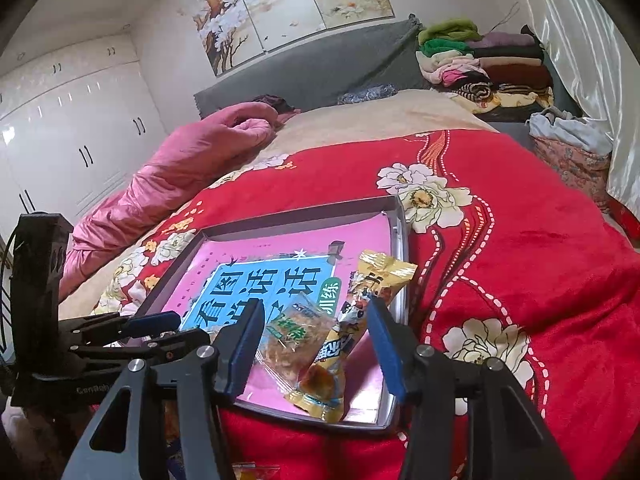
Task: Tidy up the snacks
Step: 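Release the clear candy bag into the tray with the left tool while the right tool opens and withdraws, then move both tools back from the tray toward the remaining snack pile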
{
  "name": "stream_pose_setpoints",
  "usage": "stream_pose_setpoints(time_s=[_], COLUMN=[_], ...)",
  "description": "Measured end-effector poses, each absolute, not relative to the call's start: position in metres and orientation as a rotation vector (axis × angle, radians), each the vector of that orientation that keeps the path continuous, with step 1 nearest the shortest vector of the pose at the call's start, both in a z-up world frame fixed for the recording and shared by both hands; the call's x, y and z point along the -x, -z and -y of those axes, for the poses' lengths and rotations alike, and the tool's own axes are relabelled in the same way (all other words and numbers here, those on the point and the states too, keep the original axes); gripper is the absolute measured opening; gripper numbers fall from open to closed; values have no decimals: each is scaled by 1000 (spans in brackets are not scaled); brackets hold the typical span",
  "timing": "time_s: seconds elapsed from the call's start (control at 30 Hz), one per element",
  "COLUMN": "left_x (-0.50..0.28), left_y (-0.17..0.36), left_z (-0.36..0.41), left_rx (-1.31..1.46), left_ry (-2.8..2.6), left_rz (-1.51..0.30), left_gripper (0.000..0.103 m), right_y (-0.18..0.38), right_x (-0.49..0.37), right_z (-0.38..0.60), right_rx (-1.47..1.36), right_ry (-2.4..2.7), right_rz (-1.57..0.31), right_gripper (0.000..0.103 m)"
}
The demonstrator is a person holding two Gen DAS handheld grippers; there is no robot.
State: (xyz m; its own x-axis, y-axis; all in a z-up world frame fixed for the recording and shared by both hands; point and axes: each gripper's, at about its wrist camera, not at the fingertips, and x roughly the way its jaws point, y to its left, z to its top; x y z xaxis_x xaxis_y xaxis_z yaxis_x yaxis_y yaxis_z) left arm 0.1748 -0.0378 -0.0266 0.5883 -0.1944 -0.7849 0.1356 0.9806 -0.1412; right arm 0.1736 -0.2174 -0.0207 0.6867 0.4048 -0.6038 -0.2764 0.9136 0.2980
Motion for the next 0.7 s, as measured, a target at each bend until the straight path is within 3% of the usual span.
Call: stream_pose_setpoints(time_s=[0.57, 0.7], left_x=[-170, -167], left_y=[7, 3], left_z=[21, 20], left_rx=[171, 179], left_ry=[206, 206], left_rz=[-889, -881], left_gripper=[74, 76], right_y=[15, 13], right_x=[-169, -167], right_z=[210, 210], right_rx=[-168, -168], right_ry=[-410, -413], right_rz=[-698, -693], right_gripper=[60, 66])
